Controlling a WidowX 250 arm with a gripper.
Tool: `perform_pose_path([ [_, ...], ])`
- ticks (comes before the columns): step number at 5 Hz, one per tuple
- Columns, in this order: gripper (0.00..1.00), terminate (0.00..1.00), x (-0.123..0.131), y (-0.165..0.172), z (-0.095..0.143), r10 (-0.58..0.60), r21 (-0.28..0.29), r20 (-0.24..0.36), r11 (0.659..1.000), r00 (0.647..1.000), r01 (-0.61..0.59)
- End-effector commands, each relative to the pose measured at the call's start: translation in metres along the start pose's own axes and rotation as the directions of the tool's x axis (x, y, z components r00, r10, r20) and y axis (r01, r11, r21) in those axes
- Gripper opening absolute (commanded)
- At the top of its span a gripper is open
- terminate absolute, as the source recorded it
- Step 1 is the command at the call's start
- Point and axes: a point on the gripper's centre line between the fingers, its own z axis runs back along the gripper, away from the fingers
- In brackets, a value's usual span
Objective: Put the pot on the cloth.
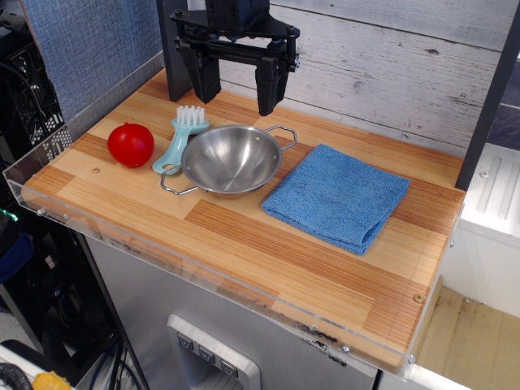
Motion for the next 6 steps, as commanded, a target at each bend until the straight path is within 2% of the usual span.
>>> perform_pose_path([
  [1,1.0,0.0,0.0,0.0,0.0,0.0,0.0,0.0,1.0,1.0,0.0],
  [3,1.0,0.0,0.012,-0.002,-0.022,0.007,0.046,-0.016,0.999,1.0,-0.006],
  [6,1.0,0.0,0.016,-0.007,-0.051,-0.032,0.086,-0.01,0.996,0.999,0.033],
])
